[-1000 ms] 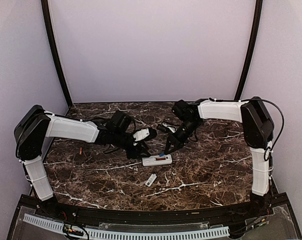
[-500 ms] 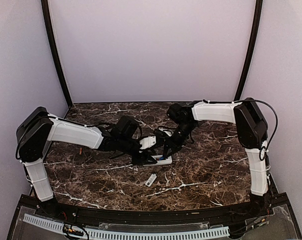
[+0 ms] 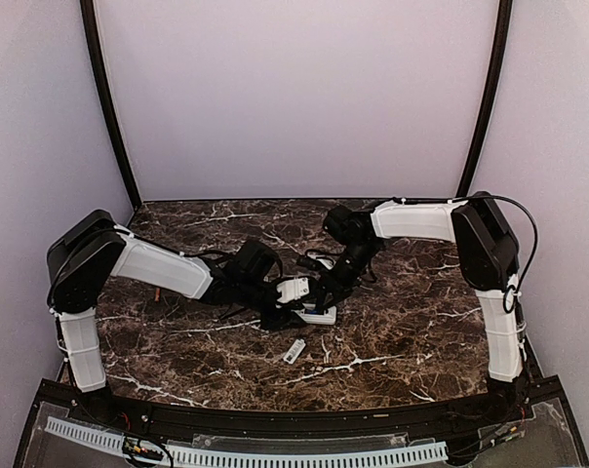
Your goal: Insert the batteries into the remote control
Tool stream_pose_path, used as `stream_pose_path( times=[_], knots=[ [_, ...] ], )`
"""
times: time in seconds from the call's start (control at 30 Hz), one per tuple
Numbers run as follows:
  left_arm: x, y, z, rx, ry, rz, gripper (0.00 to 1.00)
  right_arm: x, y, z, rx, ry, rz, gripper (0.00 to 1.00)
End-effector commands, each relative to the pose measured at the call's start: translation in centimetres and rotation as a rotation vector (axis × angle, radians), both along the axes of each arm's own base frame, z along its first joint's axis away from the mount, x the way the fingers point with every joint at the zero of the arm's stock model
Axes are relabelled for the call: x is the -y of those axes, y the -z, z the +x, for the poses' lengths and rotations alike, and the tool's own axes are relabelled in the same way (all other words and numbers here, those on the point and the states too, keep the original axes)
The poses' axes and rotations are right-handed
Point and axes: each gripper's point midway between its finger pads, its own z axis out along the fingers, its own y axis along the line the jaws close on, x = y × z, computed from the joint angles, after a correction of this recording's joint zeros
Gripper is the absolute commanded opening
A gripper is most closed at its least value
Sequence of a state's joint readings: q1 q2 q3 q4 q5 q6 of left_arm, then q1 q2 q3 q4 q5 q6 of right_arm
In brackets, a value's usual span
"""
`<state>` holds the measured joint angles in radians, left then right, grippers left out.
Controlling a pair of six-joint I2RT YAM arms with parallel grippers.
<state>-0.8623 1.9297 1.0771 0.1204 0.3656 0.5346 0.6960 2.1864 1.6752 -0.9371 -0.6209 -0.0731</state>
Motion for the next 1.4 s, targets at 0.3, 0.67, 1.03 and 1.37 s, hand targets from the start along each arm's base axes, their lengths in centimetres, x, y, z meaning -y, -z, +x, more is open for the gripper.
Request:
stream_pose_path(
  times=[0.3, 0.67, 1.03, 1.37],
  knots=[
    [1.1, 0.6, -0.1, 0.019, 0.026, -0.029, 0.43, -1.4, 1.1, -0.5, -0.051, 0.06, 0.058, 0.0],
    [1.2, 2.1, -1.0, -0.008, 0.068, -0.016, 0.34, -1.7, 1.6, -0.4, -0.055, 0.073, 0.076, 0.0],
    [0.6, 3.2, -1.9, -0.034, 0.096, 0.025, 0.13, -1.7, 1.5, -0.2, -0.042, 0.078, 0.076, 0.0],
    [-1.0, 4.8, -2.4, -0.039, 0.108, 0.115, 0.01, -1.5, 0.9, 0.0, -0.027, 0.082, 0.083, 0.01]
  ],
)
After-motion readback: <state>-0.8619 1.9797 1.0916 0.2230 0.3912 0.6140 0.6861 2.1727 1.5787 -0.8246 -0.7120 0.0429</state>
